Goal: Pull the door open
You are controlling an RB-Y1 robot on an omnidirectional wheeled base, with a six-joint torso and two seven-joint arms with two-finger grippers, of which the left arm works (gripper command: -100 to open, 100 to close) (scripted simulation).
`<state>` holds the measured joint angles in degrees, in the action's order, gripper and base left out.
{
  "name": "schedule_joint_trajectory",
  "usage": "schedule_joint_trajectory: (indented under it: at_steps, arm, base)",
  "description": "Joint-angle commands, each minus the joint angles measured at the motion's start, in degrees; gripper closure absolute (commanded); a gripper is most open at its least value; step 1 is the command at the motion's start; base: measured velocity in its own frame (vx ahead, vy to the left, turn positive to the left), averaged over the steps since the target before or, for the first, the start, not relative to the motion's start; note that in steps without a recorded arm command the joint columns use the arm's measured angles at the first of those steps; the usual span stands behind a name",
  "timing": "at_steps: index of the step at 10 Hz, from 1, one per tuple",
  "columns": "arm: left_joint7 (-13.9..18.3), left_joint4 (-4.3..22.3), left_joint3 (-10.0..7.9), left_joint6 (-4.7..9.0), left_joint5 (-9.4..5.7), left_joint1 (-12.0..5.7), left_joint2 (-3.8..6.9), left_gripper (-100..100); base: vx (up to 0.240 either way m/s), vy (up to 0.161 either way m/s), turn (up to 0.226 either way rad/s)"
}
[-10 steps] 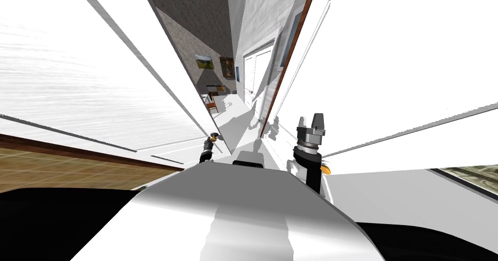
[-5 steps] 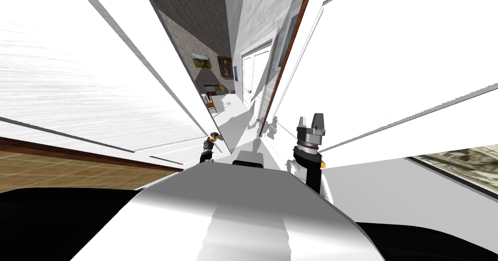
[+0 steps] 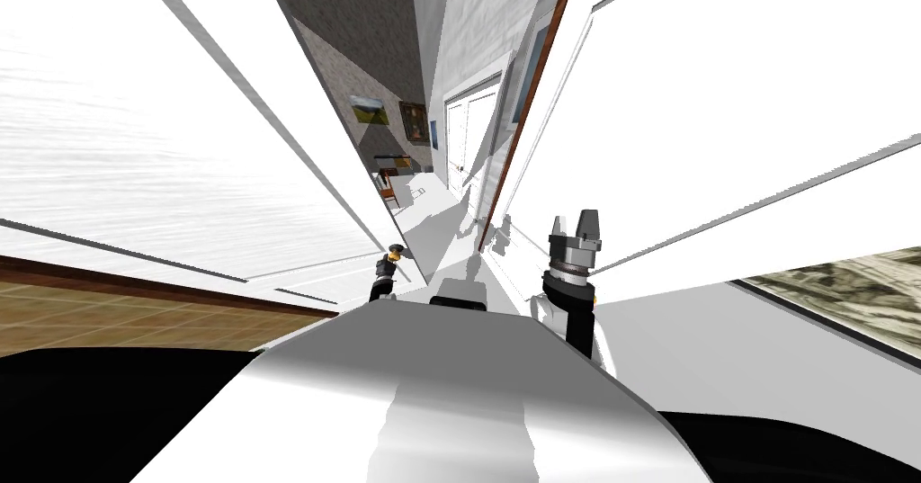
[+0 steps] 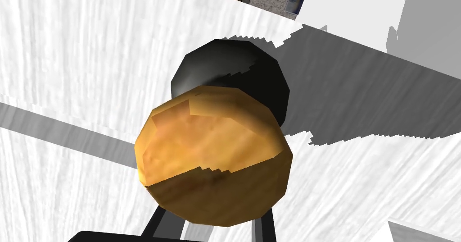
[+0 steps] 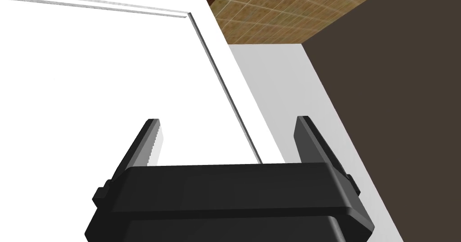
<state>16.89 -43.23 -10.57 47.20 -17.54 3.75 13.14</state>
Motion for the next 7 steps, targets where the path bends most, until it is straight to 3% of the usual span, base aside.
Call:
schedule_joint_trajectory:
  at_steps: [1, 3, 5, 6, 7]
  arm:
    - [1.7, 0.3, 1.0, 1.12, -0.09, -0.87, -0.37, 100]
    - [5.6, 0.7, 1.78, 1.14, -2.0, -1.22, -0.04, 100]
    - [6.5, 0.7, 1.78, 1.14, -2.0, -1.22, -0.04, 100]
    - [8.8, 0.9, 2.17, 1.15, -2.96, -1.39, 0.13, 100]
    - [8.9, 0.9, 2.17, 1.15, -2.96, -1.39, 0.13, 100]
  base:
    - [-0.037, 0.003, -0.06]
    - [-0.058, 0.014, -0.088]
    - [-0.032, 0.002, 0.001]
    - [-0.03, 0.0, -0.045]
    - [-0.038, -0.002, -0.035]
